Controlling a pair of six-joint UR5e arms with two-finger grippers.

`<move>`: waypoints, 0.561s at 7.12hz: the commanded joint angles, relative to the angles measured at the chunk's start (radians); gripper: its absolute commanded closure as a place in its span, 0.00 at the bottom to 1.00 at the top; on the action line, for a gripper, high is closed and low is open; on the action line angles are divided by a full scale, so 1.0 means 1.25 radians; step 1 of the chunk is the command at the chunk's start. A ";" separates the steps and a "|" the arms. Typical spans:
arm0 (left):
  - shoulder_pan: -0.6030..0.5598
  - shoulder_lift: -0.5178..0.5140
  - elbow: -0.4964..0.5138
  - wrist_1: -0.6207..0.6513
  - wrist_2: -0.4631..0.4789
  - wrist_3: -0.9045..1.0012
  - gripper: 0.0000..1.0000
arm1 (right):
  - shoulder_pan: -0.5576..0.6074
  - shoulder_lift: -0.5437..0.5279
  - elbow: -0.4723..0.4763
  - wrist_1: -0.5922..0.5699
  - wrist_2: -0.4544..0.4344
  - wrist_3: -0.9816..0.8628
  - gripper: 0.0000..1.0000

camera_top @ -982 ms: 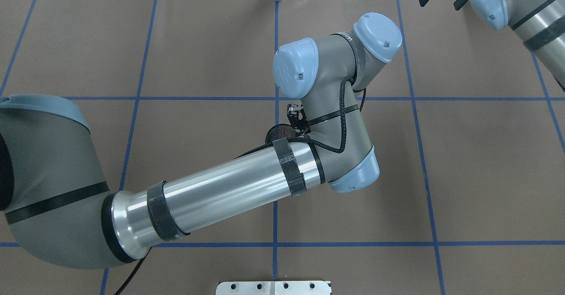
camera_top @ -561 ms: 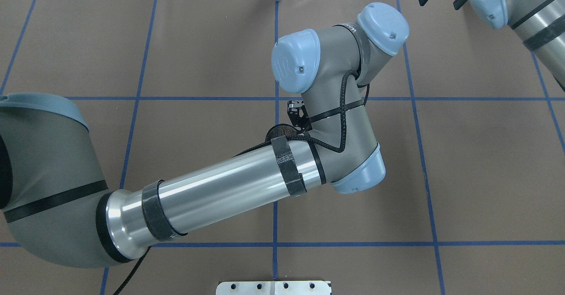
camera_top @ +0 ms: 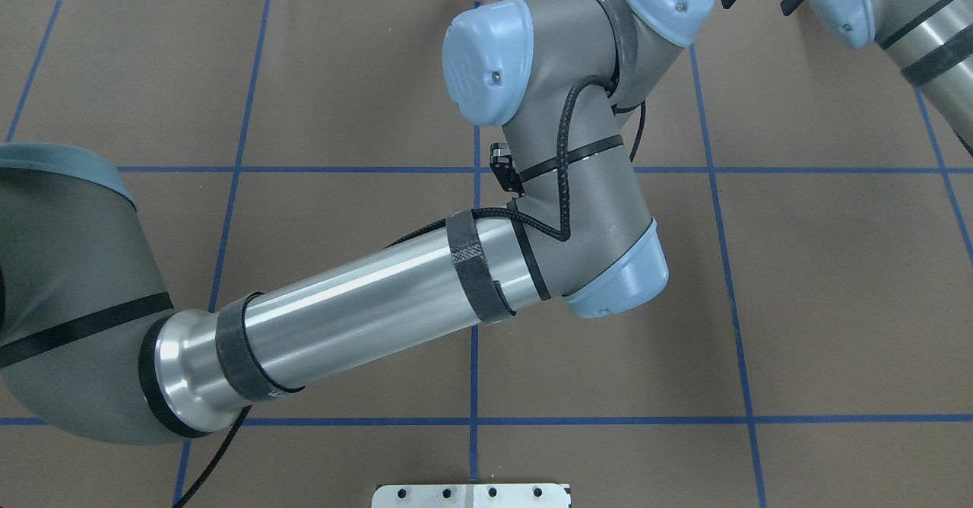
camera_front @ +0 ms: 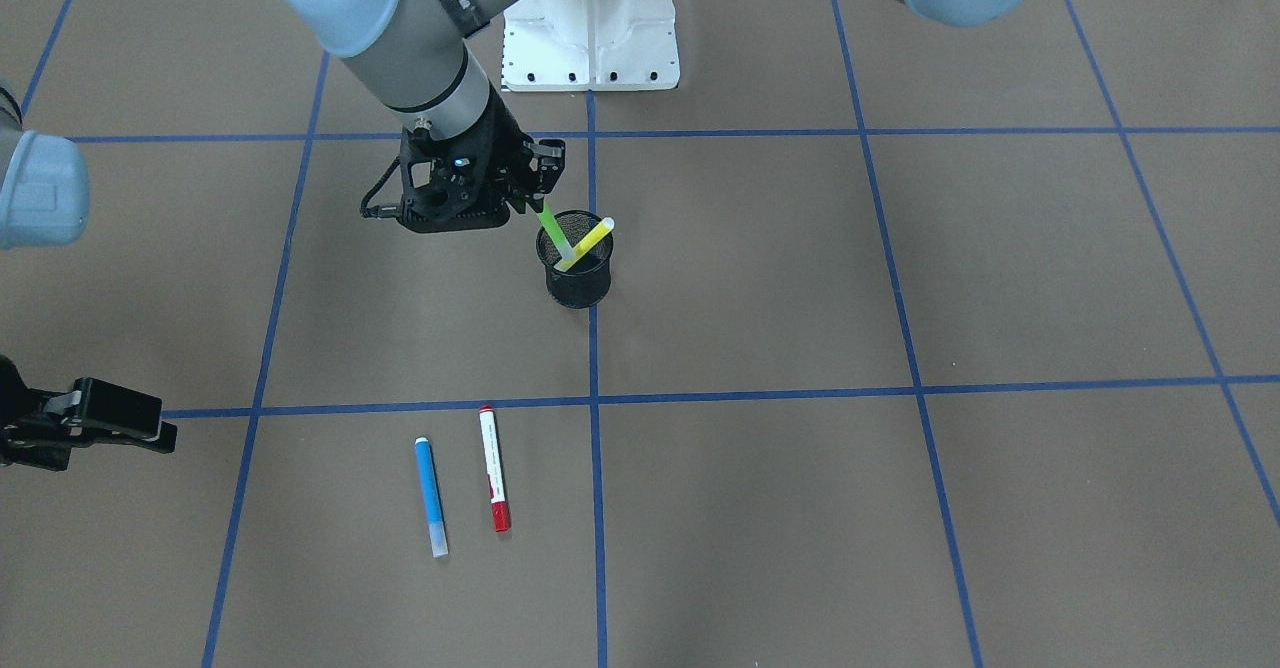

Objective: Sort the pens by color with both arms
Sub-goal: 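Grasp the green marker and lift it out of the cup with the left gripper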

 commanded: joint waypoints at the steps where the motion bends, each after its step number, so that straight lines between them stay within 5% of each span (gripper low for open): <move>1: -0.031 0.016 -0.076 0.006 0.000 -0.001 0.94 | 0.000 0.000 0.000 0.001 -0.002 0.000 0.00; 4: -0.077 0.024 -0.153 -0.005 0.001 -0.006 0.94 | 0.000 -0.001 0.000 0.001 -0.005 0.000 0.00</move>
